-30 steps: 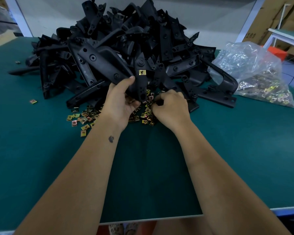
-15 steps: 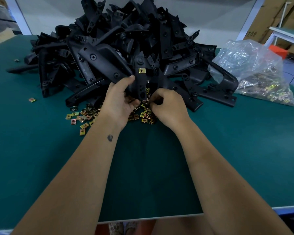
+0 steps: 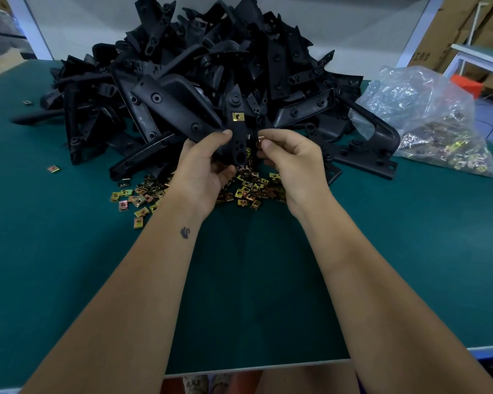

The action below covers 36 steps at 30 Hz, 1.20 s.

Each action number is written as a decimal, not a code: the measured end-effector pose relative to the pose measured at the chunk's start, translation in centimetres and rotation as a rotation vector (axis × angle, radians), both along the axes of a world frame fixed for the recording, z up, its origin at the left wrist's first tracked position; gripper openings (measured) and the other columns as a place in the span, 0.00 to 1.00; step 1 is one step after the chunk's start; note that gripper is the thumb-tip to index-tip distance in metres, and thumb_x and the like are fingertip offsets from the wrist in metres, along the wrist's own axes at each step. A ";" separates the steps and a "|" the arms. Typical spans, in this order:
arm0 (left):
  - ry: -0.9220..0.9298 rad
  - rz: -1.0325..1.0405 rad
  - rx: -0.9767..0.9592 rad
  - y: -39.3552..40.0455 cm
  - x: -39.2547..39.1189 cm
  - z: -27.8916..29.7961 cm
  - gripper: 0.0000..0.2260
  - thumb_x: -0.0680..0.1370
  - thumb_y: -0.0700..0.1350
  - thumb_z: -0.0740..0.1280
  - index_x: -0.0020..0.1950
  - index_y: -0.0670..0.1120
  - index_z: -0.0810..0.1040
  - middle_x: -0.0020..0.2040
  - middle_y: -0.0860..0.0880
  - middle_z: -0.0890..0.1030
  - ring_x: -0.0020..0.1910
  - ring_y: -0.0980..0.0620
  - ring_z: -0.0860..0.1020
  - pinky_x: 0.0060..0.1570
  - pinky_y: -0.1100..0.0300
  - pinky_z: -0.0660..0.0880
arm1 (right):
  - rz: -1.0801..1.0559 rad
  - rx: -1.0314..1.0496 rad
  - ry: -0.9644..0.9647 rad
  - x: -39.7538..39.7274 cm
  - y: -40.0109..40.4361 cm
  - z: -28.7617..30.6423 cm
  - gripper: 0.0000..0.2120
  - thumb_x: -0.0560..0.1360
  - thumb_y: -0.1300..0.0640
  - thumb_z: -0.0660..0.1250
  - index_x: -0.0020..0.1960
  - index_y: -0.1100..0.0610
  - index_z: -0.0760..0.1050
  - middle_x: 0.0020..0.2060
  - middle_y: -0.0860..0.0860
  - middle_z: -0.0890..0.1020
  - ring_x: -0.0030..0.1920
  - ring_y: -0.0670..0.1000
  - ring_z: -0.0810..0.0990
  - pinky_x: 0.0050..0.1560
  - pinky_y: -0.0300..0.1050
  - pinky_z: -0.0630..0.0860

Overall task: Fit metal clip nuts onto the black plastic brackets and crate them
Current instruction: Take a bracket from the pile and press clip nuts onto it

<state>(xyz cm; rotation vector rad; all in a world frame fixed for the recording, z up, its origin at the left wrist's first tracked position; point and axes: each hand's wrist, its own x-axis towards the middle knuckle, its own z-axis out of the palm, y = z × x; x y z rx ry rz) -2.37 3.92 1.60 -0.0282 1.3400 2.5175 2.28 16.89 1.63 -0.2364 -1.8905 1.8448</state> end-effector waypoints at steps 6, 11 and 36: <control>0.035 -0.039 -0.002 0.0 0.1 -0.1 0.15 0.77 0.38 0.69 0.62 0.45 0.73 0.53 0.46 0.80 0.43 0.53 0.79 0.31 0.64 0.74 | 0.083 -0.302 0.000 0.2 0.2 0.3 0.07 0.79 0.65 0.66 0.52 0.58 0.80 0.42 0.54 0.85 0.42 0.50 0.84 0.47 0.42 0.80; 0.044 -0.057 0.009 0.0 0.2 -0.1 0.14 0.77 0.36 0.68 0.61 0.44 0.72 0.50 0.47 0.80 0.41 0.53 0.79 0.31 0.64 0.74 | 0.108 -0.393 0.009 0.2 0.5 0.4 0.07 0.78 0.67 0.66 0.51 0.59 0.81 0.41 0.54 0.85 0.40 0.49 0.83 0.45 0.40 0.79; 0.048 -0.106 0.092 0.0 0.2 0.0 0.12 0.77 0.32 0.65 0.56 0.44 0.69 0.47 0.48 0.81 0.39 0.54 0.79 0.31 0.65 0.74 | 0.214 -0.308 -0.019 -0.1 0.2 0.0 0.07 0.76 0.68 0.67 0.50 0.60 0.82 0.42 0.54 0.84 0.43 0.51 0.80 0.49 0.43 0.78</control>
